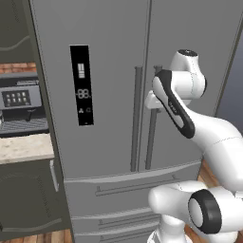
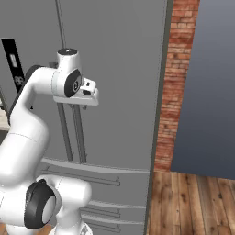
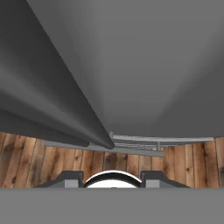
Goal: Gather the cucumber and sweet potato from the fridge and place them on a tray on the dining counter. Then gather the steak and chicken drumstick from the fridge and place them on the other tray.
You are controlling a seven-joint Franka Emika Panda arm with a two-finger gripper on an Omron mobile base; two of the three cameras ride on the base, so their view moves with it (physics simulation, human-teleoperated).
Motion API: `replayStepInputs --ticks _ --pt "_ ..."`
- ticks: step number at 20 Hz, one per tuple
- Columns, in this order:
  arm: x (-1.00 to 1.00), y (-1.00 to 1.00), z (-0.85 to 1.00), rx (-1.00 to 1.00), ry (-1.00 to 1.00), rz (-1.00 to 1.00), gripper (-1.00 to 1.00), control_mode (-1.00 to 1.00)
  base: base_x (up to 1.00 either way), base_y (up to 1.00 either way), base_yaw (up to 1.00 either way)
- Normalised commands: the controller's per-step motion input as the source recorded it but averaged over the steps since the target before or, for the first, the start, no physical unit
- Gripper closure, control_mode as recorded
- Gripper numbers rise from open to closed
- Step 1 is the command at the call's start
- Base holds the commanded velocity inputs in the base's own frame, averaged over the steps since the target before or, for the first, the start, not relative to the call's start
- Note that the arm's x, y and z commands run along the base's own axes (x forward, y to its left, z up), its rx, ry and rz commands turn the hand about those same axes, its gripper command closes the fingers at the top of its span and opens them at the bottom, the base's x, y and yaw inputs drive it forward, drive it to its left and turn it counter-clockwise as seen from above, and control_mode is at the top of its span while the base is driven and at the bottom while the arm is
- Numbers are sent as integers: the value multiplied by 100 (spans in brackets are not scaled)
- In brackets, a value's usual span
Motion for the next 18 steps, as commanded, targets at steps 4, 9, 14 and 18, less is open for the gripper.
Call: replayStepInputs --ticks 4,9,14,18 --pt "-11 0 -3 0 0 0 -100 -100 0 0 0" --pt "-37 0 -29 0 0 0 -100 -100 0 0 0" --pt "-34 0 -33 0 0 0 -100 -100 0 0 0" --pt "-26 0 -33 0 0 0 -100 -100 0 0 0"
